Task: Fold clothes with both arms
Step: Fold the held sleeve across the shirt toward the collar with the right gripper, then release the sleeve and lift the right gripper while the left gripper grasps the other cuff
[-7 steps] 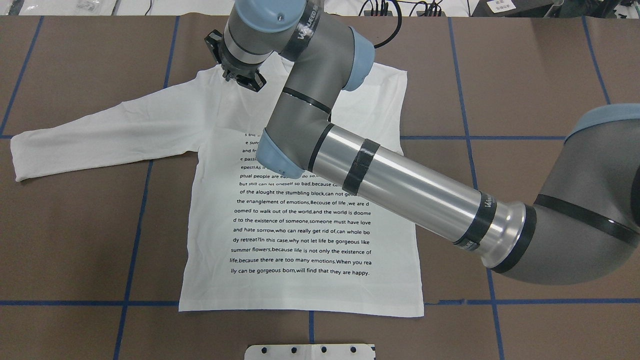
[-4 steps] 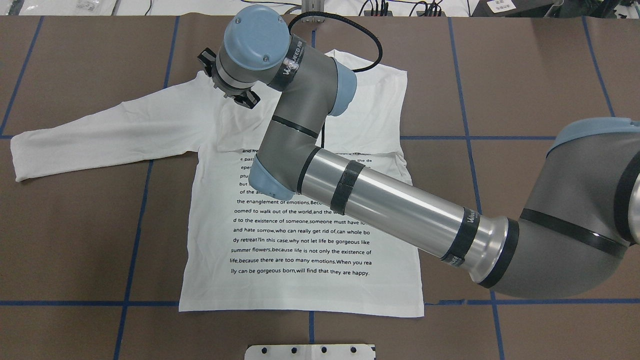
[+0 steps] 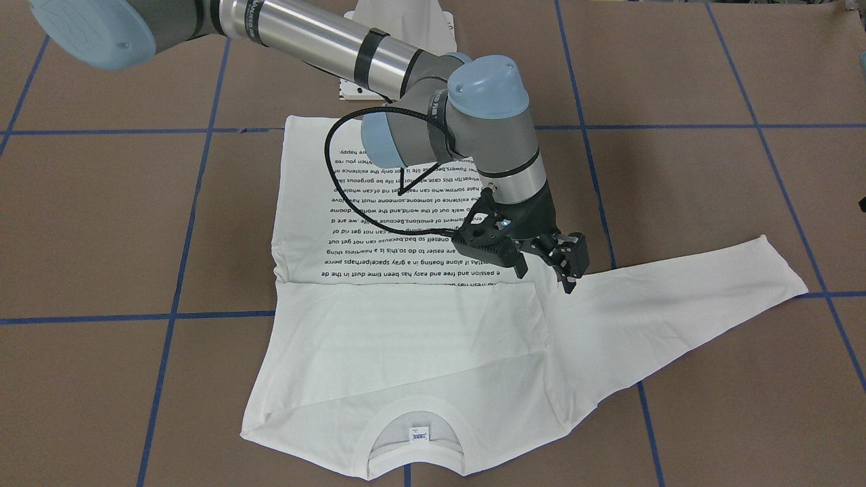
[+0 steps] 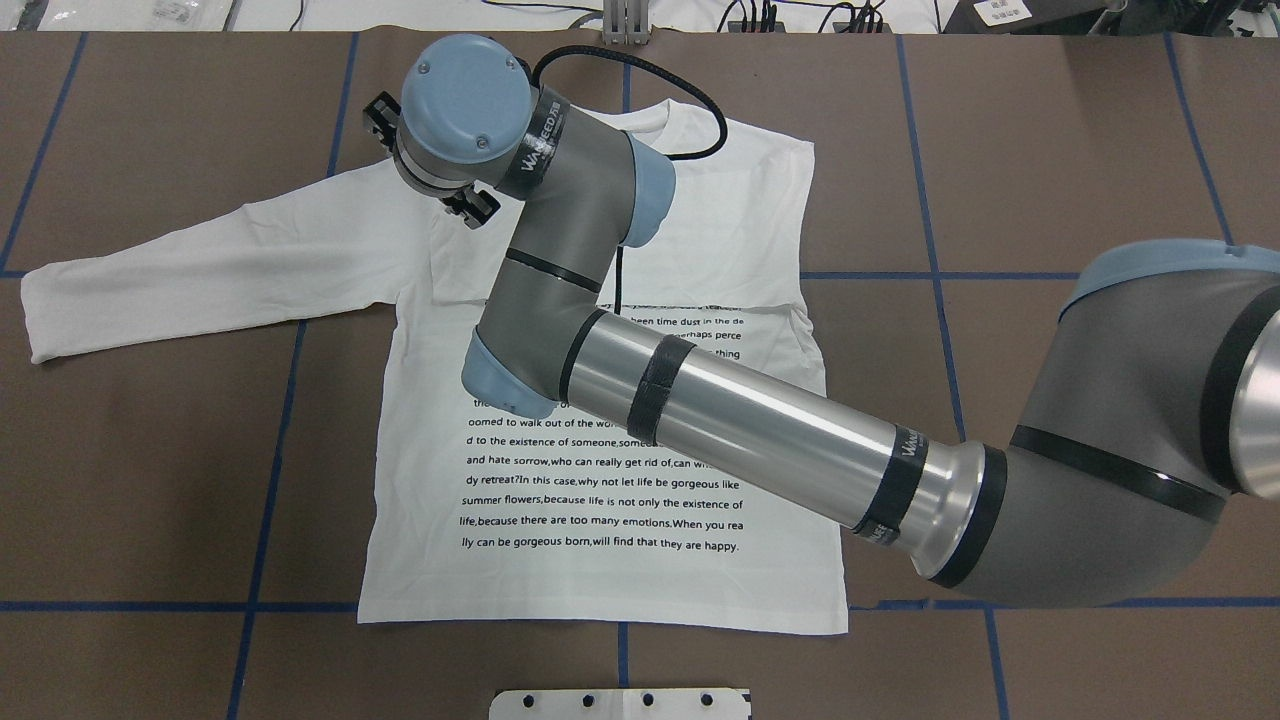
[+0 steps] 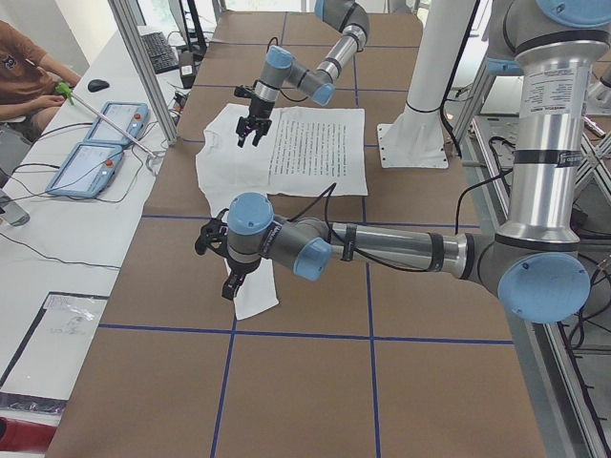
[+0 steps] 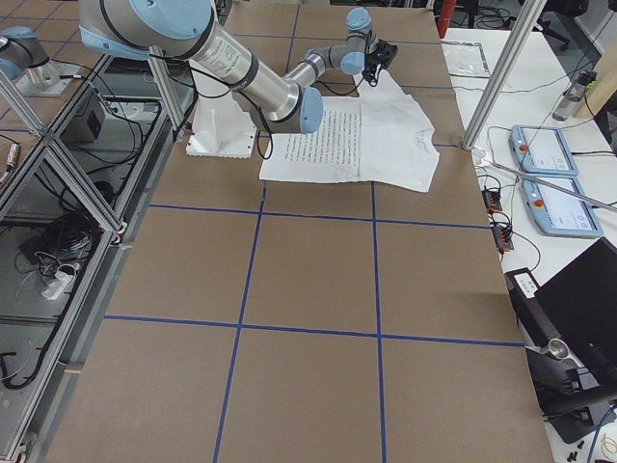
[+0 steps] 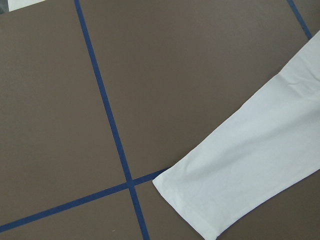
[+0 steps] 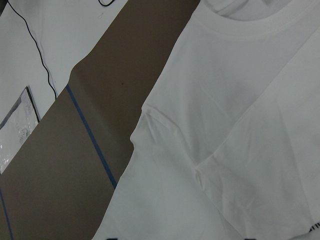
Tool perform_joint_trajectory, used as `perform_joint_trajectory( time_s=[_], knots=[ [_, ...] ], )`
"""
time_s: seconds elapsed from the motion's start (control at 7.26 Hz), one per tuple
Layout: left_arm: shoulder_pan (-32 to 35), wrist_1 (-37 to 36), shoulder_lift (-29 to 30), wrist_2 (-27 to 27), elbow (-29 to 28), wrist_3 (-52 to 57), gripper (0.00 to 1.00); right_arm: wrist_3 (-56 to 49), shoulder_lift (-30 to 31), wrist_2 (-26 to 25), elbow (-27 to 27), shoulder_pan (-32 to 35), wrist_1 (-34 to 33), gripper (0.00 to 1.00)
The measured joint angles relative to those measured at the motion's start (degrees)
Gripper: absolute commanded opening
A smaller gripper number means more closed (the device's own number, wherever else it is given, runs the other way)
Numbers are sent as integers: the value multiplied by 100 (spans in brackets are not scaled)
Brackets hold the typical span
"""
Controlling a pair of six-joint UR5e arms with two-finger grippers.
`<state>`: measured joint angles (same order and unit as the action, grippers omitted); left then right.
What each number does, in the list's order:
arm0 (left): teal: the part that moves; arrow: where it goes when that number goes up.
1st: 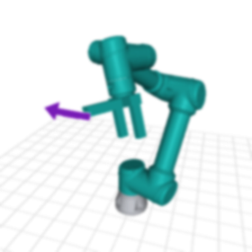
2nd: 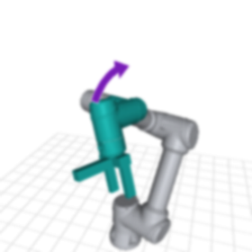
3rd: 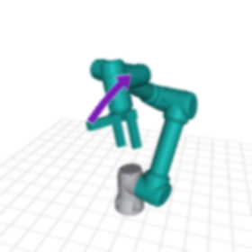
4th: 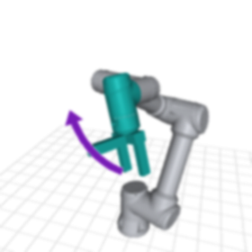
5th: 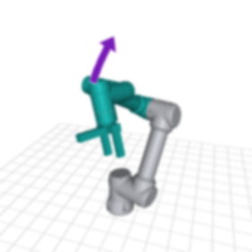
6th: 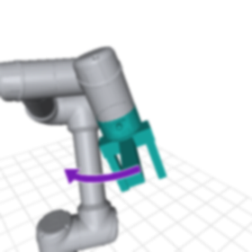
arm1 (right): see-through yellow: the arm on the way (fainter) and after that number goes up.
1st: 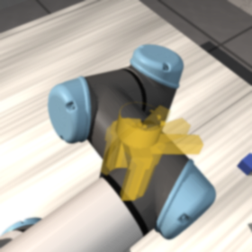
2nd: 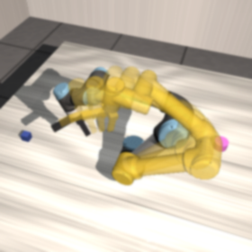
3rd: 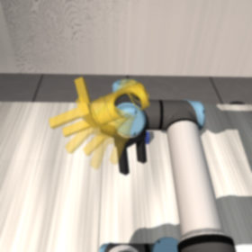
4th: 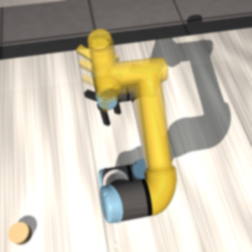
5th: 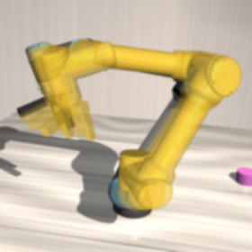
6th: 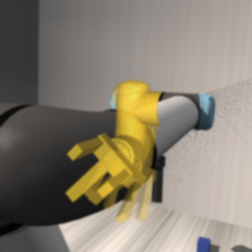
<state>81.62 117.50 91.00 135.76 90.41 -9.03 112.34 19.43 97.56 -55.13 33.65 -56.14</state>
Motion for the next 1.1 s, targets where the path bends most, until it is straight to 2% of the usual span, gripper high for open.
perform_joint_trajectory(
  time_s=[0.28,0.55,0.83,1.1],
  knots=[
    [-399,998,379,-3,-1069,-837,93,-151,915,664,-1332,475,-669,99],
    [-650,1266,939,-16,-2145,-1031,87,-711,1983,1266,-2393,940,-876,99],
    [-972,1320,1199,-31,-2703,-1052,82,-1071,2543,1409,-2945,1110,-918,99],
    [-1112,1343,1300,-141,-2959,-1051,78,-1134,2634,1419,-3025,1131,-924,99]
  ],
)
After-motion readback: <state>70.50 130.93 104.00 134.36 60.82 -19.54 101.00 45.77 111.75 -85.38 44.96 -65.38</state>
